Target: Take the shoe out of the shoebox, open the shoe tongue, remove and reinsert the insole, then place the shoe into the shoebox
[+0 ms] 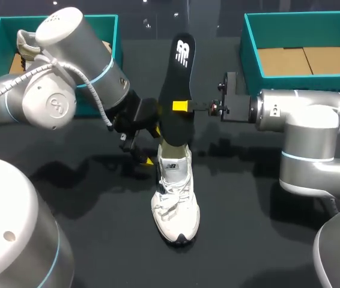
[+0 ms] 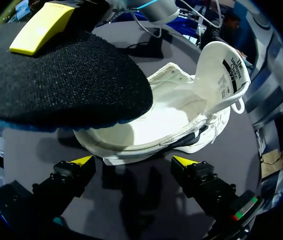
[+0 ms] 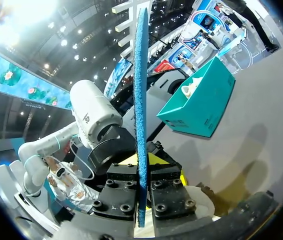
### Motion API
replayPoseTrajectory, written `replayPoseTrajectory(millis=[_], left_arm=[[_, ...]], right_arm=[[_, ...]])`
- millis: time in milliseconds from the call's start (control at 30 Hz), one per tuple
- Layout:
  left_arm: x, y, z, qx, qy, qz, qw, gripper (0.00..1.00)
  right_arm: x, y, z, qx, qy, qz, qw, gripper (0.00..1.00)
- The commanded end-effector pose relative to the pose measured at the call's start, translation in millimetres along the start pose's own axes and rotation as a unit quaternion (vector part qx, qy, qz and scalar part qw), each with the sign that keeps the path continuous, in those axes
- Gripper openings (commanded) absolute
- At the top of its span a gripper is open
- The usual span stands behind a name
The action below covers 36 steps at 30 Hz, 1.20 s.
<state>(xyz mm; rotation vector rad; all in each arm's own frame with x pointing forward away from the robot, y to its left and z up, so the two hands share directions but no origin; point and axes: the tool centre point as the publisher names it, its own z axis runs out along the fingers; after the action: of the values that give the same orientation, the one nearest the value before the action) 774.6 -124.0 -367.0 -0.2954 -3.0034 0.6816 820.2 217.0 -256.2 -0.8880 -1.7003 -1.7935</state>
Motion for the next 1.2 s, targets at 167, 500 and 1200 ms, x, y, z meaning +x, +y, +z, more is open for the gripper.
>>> replayPoseTrajectory(millis=[167,500,1200], left_arm=[[-2.6,0.0,1.3,0.0,0.002,0.0,1.0,1.0],[-2.6,0.0,1.3,0.0,0.002,0.0,1.0,1.0],[-2.6,0.0,1.3,0.0,0.002,0.0,1.0,1.0]], right_arm=[[-1.3,0.6,2.3,-0.003,0.002,-0.002,1.0,0.0],[-4.9,-0.9,7.4,-0.001,0.007,-0.004,1.0,0.0],[-17.8,-2.5,7.8,-0.008,0.021,-0.037,0.999,0.0]])
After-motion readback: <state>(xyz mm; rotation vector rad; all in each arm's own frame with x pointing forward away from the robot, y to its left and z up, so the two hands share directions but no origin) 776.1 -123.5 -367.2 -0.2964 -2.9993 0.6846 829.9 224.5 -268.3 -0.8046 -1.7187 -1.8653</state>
